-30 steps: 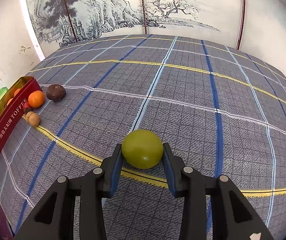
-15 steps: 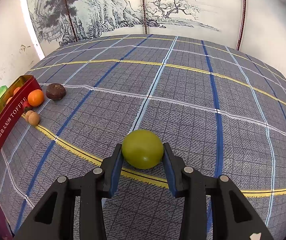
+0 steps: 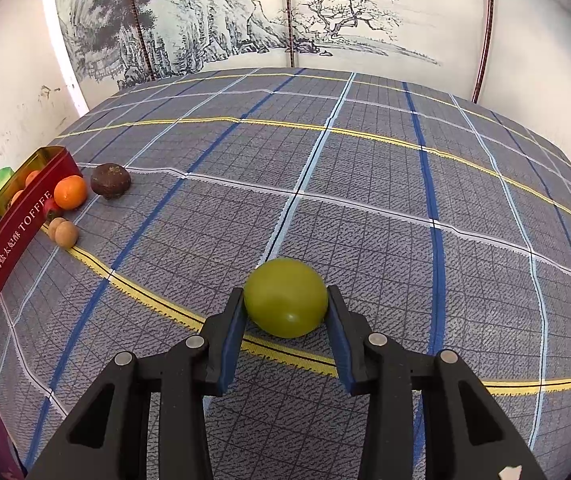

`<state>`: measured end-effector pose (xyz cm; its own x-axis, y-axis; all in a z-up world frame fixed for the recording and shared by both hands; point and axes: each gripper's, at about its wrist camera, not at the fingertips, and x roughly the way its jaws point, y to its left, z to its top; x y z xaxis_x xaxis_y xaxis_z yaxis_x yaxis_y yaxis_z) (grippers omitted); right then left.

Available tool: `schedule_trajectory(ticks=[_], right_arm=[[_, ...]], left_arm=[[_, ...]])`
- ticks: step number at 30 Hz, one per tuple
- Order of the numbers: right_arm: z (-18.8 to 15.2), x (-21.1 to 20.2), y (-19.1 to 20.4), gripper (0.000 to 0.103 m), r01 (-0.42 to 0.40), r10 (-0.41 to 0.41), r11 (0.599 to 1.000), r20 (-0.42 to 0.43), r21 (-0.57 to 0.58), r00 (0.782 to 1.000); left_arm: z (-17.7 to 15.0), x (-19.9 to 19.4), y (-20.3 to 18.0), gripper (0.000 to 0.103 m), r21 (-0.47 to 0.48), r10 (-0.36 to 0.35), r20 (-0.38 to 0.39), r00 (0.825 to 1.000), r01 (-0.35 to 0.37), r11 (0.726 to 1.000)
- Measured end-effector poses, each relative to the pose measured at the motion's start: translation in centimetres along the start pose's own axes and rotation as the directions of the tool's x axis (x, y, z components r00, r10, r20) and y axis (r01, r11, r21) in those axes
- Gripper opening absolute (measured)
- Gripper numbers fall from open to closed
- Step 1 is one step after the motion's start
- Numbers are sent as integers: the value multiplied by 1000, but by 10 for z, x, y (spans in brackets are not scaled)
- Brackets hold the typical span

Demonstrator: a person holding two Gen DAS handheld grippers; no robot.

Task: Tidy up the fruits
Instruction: 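Carry the red tomato into the tin and open the left gripper, then carry the green lime into the tin and open the right gripper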

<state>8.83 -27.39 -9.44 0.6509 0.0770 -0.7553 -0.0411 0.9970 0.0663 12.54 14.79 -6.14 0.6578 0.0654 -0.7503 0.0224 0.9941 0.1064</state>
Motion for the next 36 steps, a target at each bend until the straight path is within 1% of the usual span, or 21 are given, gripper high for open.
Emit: schedule_trajectory(ticks=[8,11,14,19,23,24,26,28,30,33,36], right_arm=[[1,3,1,39,10,-10,1000,-3,-12,1000],[0,3,1,39,13,-13,1000,-3,-16,1000],[0,2,3,39,20,-20,1000,-4,-21,1000],[1,3,4,38,29,-29,999,-5,-29,1000],[1,2,8,36,53,-53,998,-3,-47,999],[0,1,10,36,58,-58,997,-2,-50,998],[-1,0,12,35,66,-66,996,0,-52,998],[-1,-1,14,35,70,-70,996,4,-50,998],[-2,-3,17,35,74,-73,996,13,-51,997],[-4,-6,19,35,66,-66,997,14,-37,998],[-6,-8,23,35,56,-55,998,17,-25,998]], left_arm=[[1,-6,-5,40,30,2,45,999,-3,1000],[0,-9,-8,40,51,5,82,997,-10,999],[1,-13,-9,40,63,-19,118,993,11,998],[2,-11,-3,40,38,-36,120,992,32,999],[3,-11,7,40,-3,-16,119,993,17,1000],[4,-11,11,41,-15,-10,122,993,12,1000],[5,-12,19,51,-41,24,134,991,-19,999],[5,-15,25,60,-55,29,162,986,-21,998],[7,-17,29,68,-66,87,185,979,-76,995],[9,-19,36,69,-78,90,207,974,-75,994],[10,-23,48,69,-116,107,237,965,-81,990]])
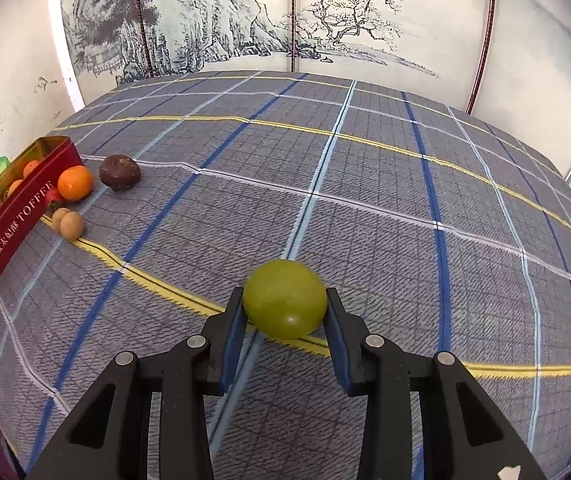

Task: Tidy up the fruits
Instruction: 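Carry the green lime into the tin and open the right gripper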

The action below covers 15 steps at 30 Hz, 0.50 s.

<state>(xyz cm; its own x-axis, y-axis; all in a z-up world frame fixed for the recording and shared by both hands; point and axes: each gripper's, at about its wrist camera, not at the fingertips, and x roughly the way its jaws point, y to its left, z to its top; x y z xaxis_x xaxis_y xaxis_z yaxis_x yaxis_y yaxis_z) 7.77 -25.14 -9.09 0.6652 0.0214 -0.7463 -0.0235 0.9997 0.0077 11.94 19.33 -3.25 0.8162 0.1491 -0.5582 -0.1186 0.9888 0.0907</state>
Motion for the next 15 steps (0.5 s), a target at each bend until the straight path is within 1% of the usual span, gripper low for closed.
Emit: schedule_trajectory(ticks=[3,6,8,9,12,15], right_arm=[[-2,-3,7,35,-16,16,1000,1,12,1000],[-1,-9,16,35,-40,39,999,4,14,999],[3,-14,24,35,-53,53,999,16,4,998],[8,-18,29,35,-66,66,998,23,-1,998],[17,-28,45,35,-94,95,995,42,-25,995],[27,-37,68,35,-133,137,989,53,-67,989]], left_arm=[[5,6,18,69,-64,33,14,999,-32,997],[10,19,41,69,-151,35,-10,999,-36,988],[12,27,51,69,-180,50,-23,998,-53,982],[13,33,59,69,-207,50,-33,998,-55,977],[14,44,75,69,-281,2,-57,998,-18,960],[13,47,79,69,-295,51,-45,998,-62,953]])
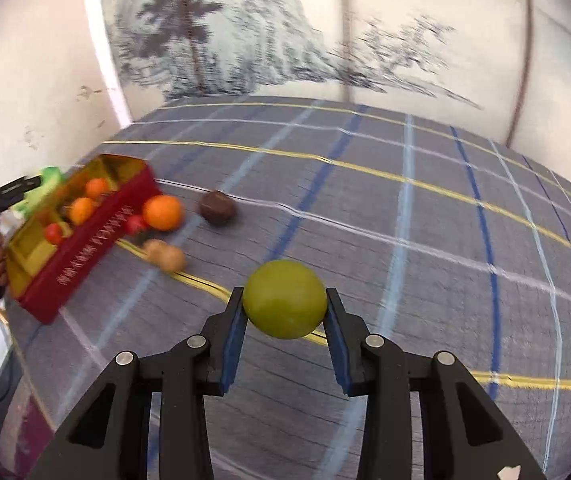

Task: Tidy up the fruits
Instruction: 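Carry the green lime into the tin and open the right gripper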

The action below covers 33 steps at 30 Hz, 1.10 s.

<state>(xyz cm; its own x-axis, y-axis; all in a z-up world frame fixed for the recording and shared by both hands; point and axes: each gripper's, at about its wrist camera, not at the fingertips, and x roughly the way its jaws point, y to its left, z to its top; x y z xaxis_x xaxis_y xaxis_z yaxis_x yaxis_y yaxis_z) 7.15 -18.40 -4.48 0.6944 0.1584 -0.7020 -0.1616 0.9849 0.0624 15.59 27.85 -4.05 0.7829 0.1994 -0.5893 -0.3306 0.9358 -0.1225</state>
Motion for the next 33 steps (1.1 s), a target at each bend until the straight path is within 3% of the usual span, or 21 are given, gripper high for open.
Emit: schedule_trajectory(ticks=[3,8,14,17,23,33], right_arm=[[11,-4,27,35,-57,58,998,19,-41,998],[30,-3,78,35,-146,151,981,25,-128,988],[50,16,138,35,-265,269,943,-6,-201,963],[57,29,167,35,-309,311,921,-32,-238,950],[61,61,208,35,-355,340,890,-102,-287,935],[63,91,234,35,-352,315,875,-161,-332,935]], left_arm=[[-6,2,-1,69,22,36,32,999,-37,999],[-7,0,8,69,-19,36,69,997,-35,999],[-9,2,22,74,-99,75,64,995,-68,993],[-10,0,18,74,-81,83,75,994,-77,994],[-12,-2,8,75,-40,97,92,991,-94,995],[-12,-2,6,76,-41,110,91,990,-107,993]])
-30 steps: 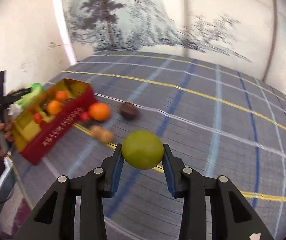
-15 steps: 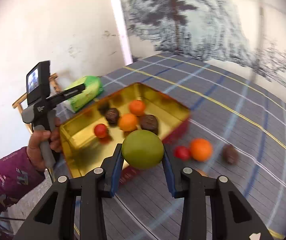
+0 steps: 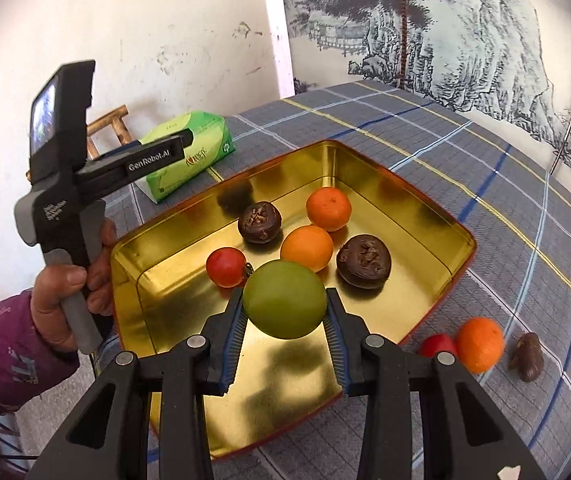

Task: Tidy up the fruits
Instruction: 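Carry the green lime into the tin and open the right gripper, then reach the right gripper to the second red tomato and grasp it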

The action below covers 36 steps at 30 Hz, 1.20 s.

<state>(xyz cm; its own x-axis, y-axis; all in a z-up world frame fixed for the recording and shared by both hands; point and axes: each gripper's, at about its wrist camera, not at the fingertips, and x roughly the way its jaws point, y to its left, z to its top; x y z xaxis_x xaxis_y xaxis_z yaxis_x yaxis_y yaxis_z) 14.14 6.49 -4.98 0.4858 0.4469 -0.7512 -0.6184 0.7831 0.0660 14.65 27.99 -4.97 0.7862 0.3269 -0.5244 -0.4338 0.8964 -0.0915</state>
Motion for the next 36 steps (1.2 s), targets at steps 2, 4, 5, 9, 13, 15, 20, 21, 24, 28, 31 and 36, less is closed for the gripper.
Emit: schedule_trajectory(ticks=[2,4,5,9,13,15,20,21,24,28,31,36], right_arm=[[0,4,0,35,7,-7,1000,-8,-5,1000],[0,7,-1,35,9,-9,1000,-14,-1,1000],[0,9,-2,35,7,-7,1000,-17,3,1000],[1,16,-3,35,12,-11,1000,-26,9,1000],[3,21,-2,35,13,-12,1000,-29,9,999],[4,23,-2,36,17,-17,1000,-30,6,999],[5,27,-3,38,24,-23,999,-24,23,999],[5,26,-3,37,22,-22,999,-16,29,1000],[6,20,-6,37,22,-22,999,3,47,1000],[-5,-8,-14,37,-1,-4,996,60,89,998],[-29,-36,-31,37,-1,-10,992,88,129,996],[-79,-79,-77,38,52,-67,979,68,199,995]], left_arm=[[0,0,-1,76,4,-2,-3,1000,2,1000],[-1,0,-2,76,9,0,-5,1000,0,1000],[-2,0,-3,76,14,3,-5,1000,-3,1000],[-2,0,-5,79,23,7,-3,1000,-7,1000],[-1,1,-6,80,26,3,-4,1000,-3,1000],[-1,0,-6,80,26,3,-3,1000,-3,1000],[-1,1,-8,80,33,4,-3,1000,-4,999],[-1,1,-9,80,36,4,-2,1000,-4,999],[-1,1,-11,80,49,3,-1,1000,-3,999],[-3,0,-15,82,66,10,1,1000,-10,998],[-3,-1,-16,82,68,12,3,1000,-12,998],[-3,-1,-17,84,67,14,3,1000,-14,998]])
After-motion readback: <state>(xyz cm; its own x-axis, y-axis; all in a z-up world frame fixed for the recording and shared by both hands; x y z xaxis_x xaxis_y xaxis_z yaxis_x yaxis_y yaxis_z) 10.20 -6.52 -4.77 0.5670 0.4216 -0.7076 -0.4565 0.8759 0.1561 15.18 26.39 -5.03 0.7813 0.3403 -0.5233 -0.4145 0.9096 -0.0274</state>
